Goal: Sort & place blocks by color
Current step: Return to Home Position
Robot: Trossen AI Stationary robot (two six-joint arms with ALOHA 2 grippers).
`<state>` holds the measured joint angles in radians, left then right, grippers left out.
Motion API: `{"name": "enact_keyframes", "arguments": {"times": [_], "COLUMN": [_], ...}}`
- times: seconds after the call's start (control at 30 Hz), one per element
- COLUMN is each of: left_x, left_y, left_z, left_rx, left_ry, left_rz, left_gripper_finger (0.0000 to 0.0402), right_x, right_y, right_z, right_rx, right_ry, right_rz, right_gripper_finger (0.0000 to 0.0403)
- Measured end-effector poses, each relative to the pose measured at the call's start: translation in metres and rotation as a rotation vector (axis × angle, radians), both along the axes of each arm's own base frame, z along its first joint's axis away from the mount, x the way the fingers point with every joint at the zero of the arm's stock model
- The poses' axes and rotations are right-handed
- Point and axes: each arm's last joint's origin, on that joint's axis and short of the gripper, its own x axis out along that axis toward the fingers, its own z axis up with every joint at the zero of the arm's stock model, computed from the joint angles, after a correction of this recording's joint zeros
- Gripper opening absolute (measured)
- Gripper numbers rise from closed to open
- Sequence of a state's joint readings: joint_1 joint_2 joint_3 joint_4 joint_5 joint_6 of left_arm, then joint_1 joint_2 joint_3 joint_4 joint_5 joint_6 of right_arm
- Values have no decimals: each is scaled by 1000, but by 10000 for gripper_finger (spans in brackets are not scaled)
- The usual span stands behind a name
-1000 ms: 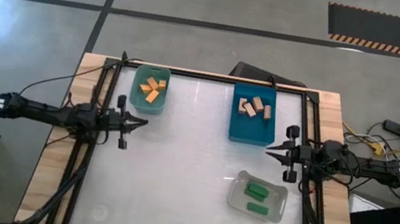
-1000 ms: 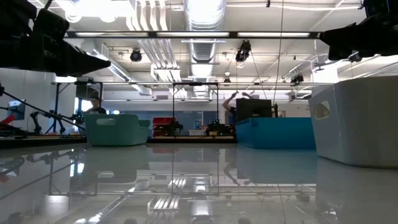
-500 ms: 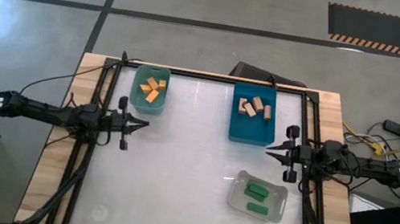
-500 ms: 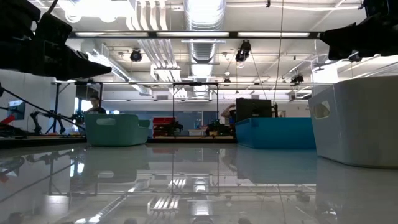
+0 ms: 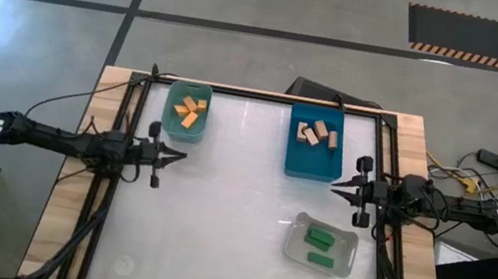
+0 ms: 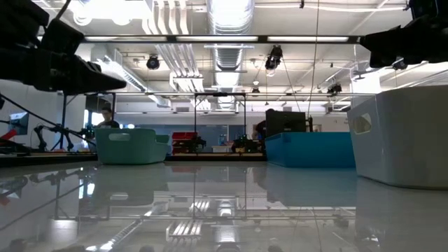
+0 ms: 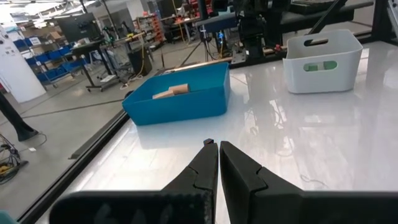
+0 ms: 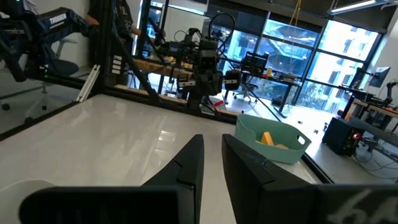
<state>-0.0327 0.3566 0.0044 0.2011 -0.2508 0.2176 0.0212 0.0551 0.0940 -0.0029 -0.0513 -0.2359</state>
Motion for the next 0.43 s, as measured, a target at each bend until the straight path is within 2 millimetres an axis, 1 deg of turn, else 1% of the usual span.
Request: {"name": "enact_keyframes", "arguments": {"times": [0.43], "left_x": [0], "left_y": [0], "left_z": [-1], "left_rx": [0], "left_ry": [9], "left_rz": [0], "left_gripper_finger": [0], "right_x": [0], "right_y": [0], "right_z": [0], "right_rx": [0], "right_ry": [0], "right_rz": [0], "right_gripper_finger": [50]}}
